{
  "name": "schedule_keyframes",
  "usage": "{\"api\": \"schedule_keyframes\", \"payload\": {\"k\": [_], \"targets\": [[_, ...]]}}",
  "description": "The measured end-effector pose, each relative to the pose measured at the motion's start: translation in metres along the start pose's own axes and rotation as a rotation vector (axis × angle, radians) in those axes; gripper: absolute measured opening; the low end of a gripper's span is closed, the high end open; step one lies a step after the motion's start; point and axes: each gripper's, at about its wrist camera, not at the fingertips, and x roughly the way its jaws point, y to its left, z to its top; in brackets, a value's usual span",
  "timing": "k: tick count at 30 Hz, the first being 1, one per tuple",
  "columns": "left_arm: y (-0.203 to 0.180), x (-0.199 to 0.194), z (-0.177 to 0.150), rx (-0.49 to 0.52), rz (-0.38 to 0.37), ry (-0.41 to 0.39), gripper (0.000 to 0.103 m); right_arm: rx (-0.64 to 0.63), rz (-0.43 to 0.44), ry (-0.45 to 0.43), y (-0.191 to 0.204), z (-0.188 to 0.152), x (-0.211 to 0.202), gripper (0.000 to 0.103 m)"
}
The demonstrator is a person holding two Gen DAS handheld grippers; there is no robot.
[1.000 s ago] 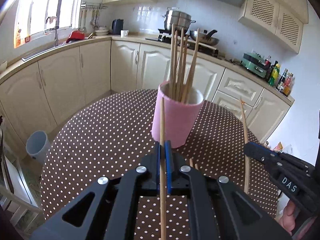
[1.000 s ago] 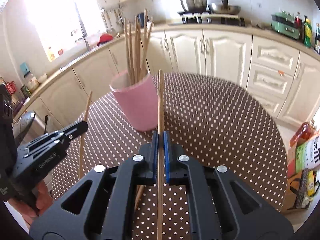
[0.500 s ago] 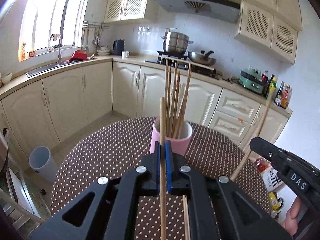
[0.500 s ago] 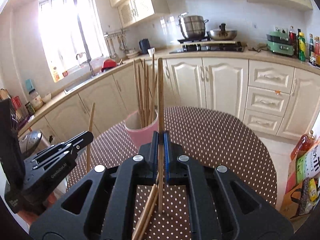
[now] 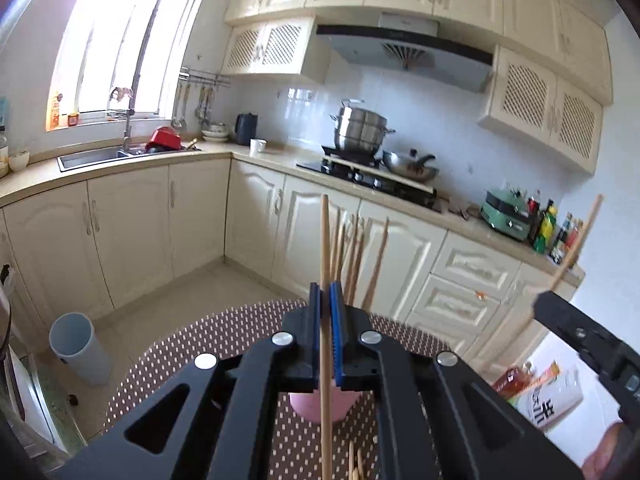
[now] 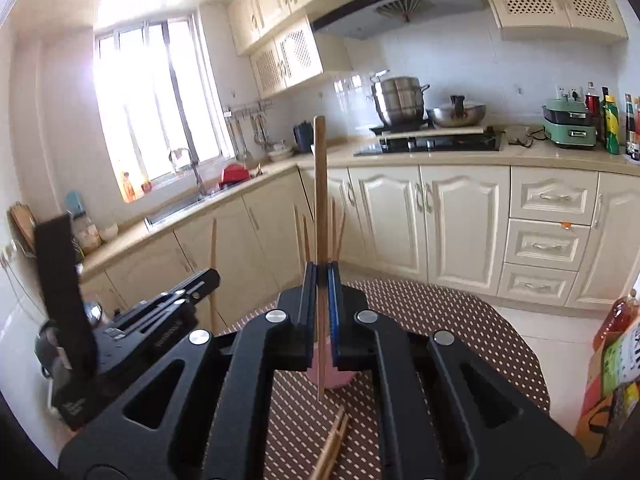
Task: Organize utensils
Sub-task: 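Lower both chopsticks into the pink cup among the others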
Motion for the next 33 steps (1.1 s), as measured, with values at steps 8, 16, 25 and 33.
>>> {"api": "schedule_keyframes", "payload": {"k": [8,16,25,33], "targets": [[-0.009,0.006,0.04,-0.018,0.006,-0.12,0.006,0.023,0.003,-0.078,0.002,0.039,0.001,0.006],[-0.022,0.032,0.068,-0.001,0.049,-0.177,0.006,0.006,0.005,-0.088,-0.004,0.06,0.033,0.006],[-0.018,0.087,0.067,-0.007,0.063,-0.227,0.006,0.006,-0.003,0.003,-0.014,0.048,0.094,0.006],[-0.014,0.13,0.038,0.05,0.099,-0.181,0.006,0.003,0.005,0.133,-0.022,0.02,0.142,0.006]]}}
